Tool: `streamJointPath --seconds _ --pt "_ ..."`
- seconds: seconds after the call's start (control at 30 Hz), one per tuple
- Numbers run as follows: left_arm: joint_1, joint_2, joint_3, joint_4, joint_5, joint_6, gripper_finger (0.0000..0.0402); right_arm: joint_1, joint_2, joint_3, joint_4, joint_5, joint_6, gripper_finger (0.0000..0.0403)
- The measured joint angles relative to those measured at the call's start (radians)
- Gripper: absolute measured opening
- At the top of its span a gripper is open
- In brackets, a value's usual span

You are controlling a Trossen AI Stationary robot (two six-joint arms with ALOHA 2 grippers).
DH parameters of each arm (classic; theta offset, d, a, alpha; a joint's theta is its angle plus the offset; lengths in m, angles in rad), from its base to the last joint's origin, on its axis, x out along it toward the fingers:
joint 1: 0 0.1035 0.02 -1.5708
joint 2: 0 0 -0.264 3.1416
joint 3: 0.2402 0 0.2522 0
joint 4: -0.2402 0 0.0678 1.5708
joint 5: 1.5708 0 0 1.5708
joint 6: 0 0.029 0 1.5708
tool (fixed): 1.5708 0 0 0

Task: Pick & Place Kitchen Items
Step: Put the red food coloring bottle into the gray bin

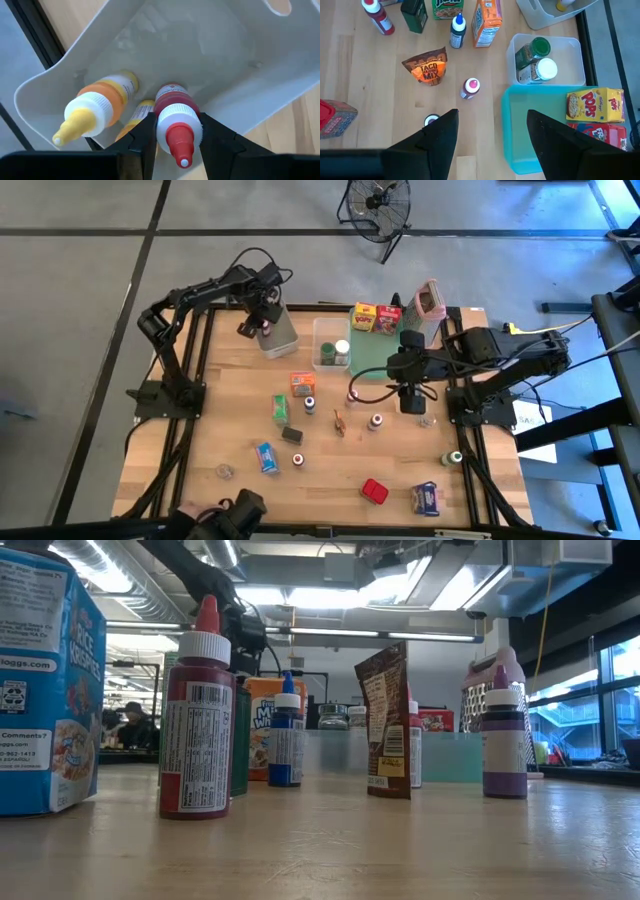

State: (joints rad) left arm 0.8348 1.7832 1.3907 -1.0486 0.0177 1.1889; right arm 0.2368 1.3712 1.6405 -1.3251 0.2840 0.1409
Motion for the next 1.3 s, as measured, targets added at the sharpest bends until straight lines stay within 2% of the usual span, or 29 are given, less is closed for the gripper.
streamJointPath --seconds 0.17,0.4,1.3 --pt "0.006 0.0 0.0 -0.001 0.003 -0.009 0.0115 -0.011 0.0 0.0 0.004 0.0 -0.015 0.0238" --pt "0.006 0.0 -0.018 0.002 0.001 -0.026 0.0143 -0.021 0.0 0.0 0.01 -0.008 -0.026 0.0238" --pt "-0.003 -0.022 0.002 -0.027 -0.002 -0.076 0.0137 -0.021 0.001 0.0 0.016 -0.025 -0.03 0.0238"
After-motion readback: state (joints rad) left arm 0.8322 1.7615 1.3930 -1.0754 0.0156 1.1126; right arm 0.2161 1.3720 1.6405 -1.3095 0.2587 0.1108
